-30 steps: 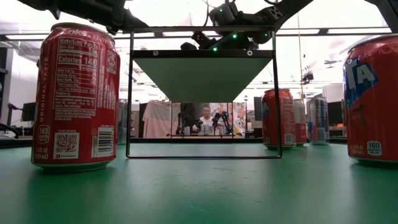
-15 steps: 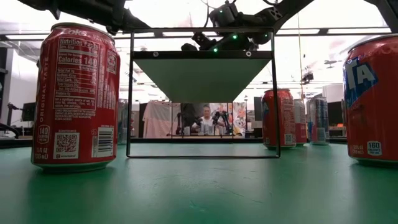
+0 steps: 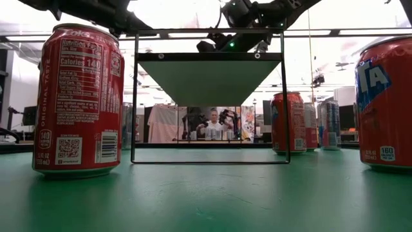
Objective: Place canned beverage on shelf
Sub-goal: Put the green can on the shelf
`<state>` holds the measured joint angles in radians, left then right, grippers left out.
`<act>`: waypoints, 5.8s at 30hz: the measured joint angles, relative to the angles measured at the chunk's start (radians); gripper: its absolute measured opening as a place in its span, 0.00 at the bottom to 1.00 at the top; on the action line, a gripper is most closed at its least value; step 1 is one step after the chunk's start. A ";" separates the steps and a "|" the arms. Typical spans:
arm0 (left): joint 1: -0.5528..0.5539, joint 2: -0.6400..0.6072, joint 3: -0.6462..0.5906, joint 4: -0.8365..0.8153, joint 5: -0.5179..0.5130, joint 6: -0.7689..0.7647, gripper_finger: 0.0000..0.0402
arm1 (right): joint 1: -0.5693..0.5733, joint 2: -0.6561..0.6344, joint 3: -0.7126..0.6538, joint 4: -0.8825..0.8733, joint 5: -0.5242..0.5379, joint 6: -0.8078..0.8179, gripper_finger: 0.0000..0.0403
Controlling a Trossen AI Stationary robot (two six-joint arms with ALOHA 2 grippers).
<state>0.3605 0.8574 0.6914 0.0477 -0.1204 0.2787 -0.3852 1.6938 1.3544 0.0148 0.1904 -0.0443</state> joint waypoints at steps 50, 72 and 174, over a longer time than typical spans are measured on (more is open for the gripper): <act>-0.367 -0.016 0.000 -0.179 0.032 -0.341 0.00 | 0.388 -0.351 0.000 -0.855 -0.155 0.755 0.03; -0.366 -0.016 0.000 -0.149 0.025 -0.292 0.00 | 0.387 -0.379 -0.003 -1.571 -0.199 1.068 0.03; -0.365 -0.013 0.000 -0.123 -0.005 -0.190 0.00 | 0.365 -0.558 -0.477 -1.256 -0.217 1.319 0.75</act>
<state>-0.0048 0.8448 0.6914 -0.0750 -0.1249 0.0887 -0.0203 1.1355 0.8776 -1.2407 -0.0261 1.2743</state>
